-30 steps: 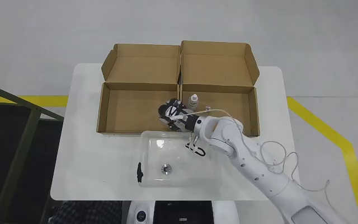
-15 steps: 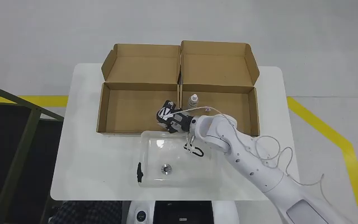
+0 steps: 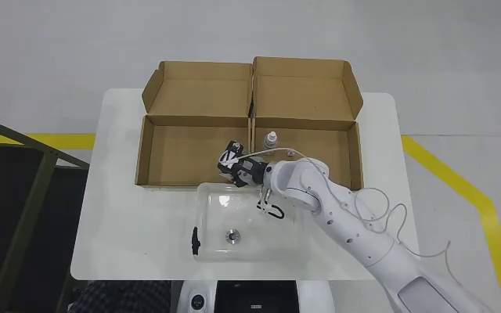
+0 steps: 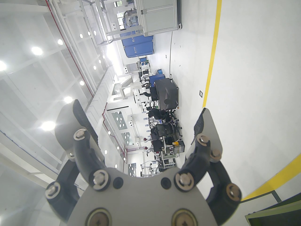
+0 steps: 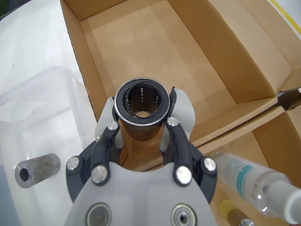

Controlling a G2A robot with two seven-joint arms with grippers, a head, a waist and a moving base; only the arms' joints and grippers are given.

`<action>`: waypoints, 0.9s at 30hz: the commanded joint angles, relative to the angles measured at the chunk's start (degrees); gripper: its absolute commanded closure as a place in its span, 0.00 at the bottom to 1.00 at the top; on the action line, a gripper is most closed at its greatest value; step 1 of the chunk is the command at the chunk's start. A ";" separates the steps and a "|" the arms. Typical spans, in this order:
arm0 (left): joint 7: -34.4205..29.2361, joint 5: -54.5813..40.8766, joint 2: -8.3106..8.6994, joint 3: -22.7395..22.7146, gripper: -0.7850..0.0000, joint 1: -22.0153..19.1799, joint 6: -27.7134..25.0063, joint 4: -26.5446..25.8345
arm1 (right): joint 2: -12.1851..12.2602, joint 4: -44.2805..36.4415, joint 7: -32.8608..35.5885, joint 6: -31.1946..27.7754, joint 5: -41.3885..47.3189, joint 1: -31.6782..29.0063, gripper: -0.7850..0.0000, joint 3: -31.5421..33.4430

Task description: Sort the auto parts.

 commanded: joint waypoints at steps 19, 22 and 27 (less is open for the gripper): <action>0.00 0.00 0.00 0.00 0.00 0.00 0.00 0.00 | -0.18 -2.25 -0.49 -1.59 -1.39 -1.60 0.52 2.03; 0.00 0.00 0.00 0.00 0.00 0.00 0.00 0.00 | 0.07 -4.83 -0.81 -1.93 -2.41 -2.41 0.51 2.83; 0.00 0.00 0.00 0.00 0.00 0.00 0.00 0.00 | 0.80 -11.28 0.03 -3.18 -4.68 -4.88 0.51 4.29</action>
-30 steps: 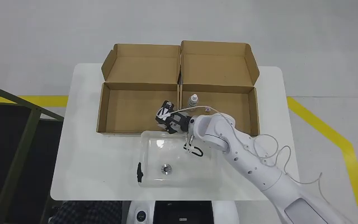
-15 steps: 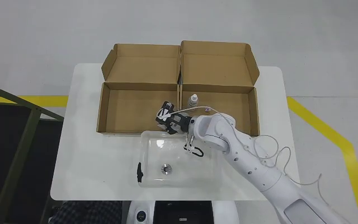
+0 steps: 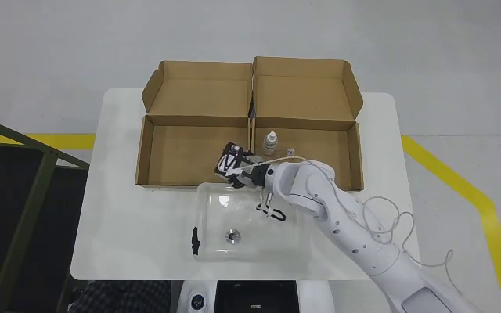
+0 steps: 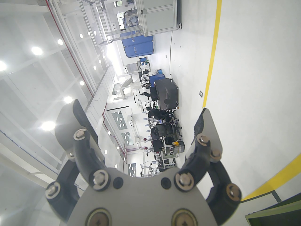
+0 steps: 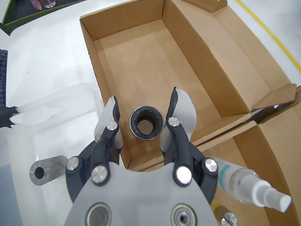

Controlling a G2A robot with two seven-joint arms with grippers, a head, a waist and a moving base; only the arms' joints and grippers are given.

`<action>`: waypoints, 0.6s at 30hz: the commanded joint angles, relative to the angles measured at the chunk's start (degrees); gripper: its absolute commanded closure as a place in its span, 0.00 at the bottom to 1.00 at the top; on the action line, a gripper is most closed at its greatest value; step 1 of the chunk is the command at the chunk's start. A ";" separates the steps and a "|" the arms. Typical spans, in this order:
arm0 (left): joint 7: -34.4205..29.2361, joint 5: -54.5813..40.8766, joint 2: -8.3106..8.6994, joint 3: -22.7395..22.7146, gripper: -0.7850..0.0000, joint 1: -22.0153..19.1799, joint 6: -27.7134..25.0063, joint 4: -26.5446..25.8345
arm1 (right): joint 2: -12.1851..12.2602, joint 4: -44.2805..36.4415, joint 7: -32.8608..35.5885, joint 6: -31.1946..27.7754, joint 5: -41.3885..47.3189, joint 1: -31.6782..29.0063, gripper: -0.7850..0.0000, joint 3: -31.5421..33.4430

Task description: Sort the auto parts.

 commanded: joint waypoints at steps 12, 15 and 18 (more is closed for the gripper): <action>0.00 0.00 0.00 0.00 0.00 0.00 0.00 0.00 | 1.86 -13.79 3.41 -5.47 -5.45 -7.90 0.51 1.35; 0.00 0.00 0.00 0.00 0.00 0.00 0.00 0.00 | 2.33 -15.66 3.90 -7.24 -6.25 -9.51 0.51 1.92; 0.00 0.00 0.00 0.00 0.00 0.00 0.00 0.00 | 2.91 -17.40 4.64 -9.25 -7.18 -11.50 0.51 2.57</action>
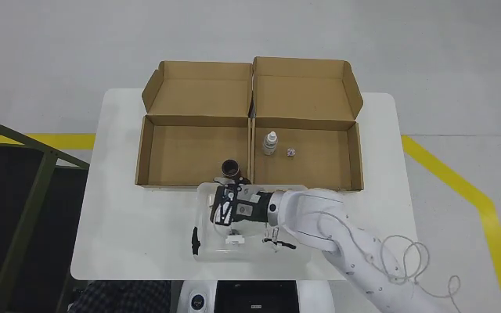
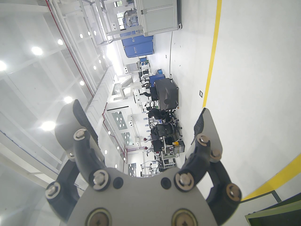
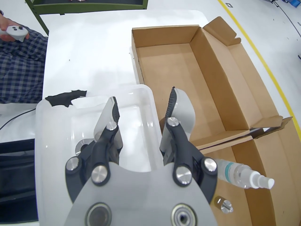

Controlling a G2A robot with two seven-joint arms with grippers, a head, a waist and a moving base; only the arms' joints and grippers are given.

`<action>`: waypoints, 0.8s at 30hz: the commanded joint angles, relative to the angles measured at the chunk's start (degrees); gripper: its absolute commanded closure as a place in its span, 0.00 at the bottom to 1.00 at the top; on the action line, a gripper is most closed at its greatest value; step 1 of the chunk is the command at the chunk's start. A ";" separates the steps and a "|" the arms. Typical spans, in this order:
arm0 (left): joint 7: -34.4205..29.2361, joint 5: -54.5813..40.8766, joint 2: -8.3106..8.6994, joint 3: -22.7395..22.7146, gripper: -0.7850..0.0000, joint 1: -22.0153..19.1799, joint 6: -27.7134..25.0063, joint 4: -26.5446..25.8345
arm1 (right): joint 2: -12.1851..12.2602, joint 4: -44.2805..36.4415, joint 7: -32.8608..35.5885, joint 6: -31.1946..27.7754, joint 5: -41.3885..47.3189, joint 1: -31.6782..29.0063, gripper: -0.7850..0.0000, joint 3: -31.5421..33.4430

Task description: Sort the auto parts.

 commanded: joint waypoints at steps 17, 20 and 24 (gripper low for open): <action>0.00 0.00 0.00 0.00 0.00 0.00 0.00 0.00 | 3.10 -3.78 1.87 -8.36 -2.35 -10.20 0.50 4.35; 0.00 0.00 0.00 0.00 0.00 0.00 0.00 0.00 | 3.34 -3.34 2.38 -9.15 -2.93 -10.68 0.48 4.09; 0.00 0.00 0.00 0.00 0.00 0.00 0.00 0.00 | 3.52 -2.62 2.97 -9.76 -3.57 -11.04 0.48 3.27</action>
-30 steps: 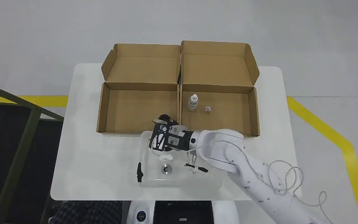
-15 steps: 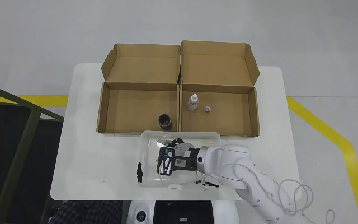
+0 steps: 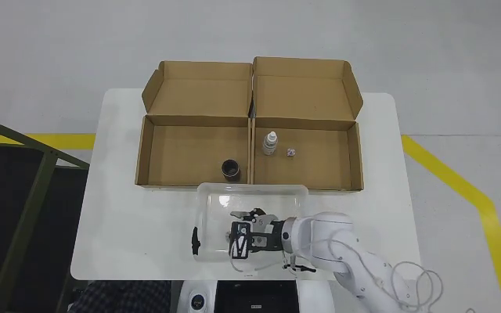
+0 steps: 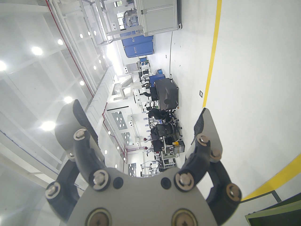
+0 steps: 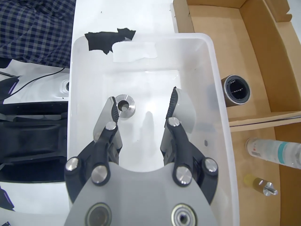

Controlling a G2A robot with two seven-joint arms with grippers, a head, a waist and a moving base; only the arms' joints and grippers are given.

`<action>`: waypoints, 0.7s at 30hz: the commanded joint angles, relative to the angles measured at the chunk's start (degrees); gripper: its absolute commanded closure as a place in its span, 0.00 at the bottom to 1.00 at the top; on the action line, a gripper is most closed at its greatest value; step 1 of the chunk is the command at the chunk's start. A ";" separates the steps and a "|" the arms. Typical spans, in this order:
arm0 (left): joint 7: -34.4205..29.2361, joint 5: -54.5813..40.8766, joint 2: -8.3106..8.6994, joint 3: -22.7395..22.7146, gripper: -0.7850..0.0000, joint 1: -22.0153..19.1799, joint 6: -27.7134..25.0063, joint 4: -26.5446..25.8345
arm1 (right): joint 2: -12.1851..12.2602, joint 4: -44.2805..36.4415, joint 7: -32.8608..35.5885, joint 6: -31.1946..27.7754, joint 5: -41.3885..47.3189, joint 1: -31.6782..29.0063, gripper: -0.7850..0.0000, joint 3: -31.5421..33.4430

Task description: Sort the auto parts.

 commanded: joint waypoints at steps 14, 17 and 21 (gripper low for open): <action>0.00 0.00 0.00 0.00 0.00 0.00 0.00 0.00 | -0.21 4.35 1.43 0.39 -1.54 2.01 0.35 -4.03; 0.00 0.00 0.00 0.00 0.00 0.00 0.00 0.00 | -0.42 5.67 1.56 0.71 -1.35 2.87 0.35 -4.94; 0.00 0.00 0.00 0.00 0.00 0.00 0.00 0.00 | -0.75 7.56 1.62 1.30 -1.00 4.20 0.35 -6.08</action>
